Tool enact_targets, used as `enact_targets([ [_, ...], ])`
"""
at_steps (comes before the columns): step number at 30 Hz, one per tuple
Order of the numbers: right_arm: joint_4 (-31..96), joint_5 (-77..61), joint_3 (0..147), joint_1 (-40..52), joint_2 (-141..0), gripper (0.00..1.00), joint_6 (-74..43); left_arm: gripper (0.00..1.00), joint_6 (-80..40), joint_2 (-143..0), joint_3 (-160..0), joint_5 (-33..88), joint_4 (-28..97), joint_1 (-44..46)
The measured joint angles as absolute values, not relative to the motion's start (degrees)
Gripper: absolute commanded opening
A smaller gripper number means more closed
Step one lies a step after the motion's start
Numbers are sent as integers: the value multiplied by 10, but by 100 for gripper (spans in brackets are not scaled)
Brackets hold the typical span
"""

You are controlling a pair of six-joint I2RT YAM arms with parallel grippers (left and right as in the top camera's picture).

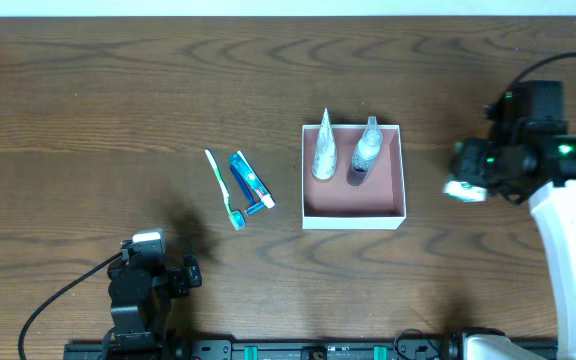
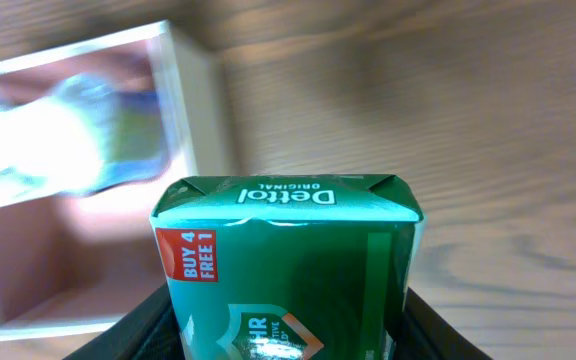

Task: Pack container
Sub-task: 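Place the soap box into the box and withdraw the right gripper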

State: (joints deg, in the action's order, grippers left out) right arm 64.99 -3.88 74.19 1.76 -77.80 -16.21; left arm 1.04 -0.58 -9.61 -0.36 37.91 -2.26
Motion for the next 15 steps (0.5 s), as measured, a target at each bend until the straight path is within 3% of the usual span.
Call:
enact_targets([
  [6, 598, -63, 723, 129, -814, 32, -235, 98, 10, -6, -96, -4, 379, -23],
  [13, 544, -71, 719, 167, -900, 34, -287, 98, 10, -6, -96, -4, 379, -23],
  [15, 544, -70, 719, 167, -922, 42, -297, 98, 10, -6, -96, -4, 378, -23],
])
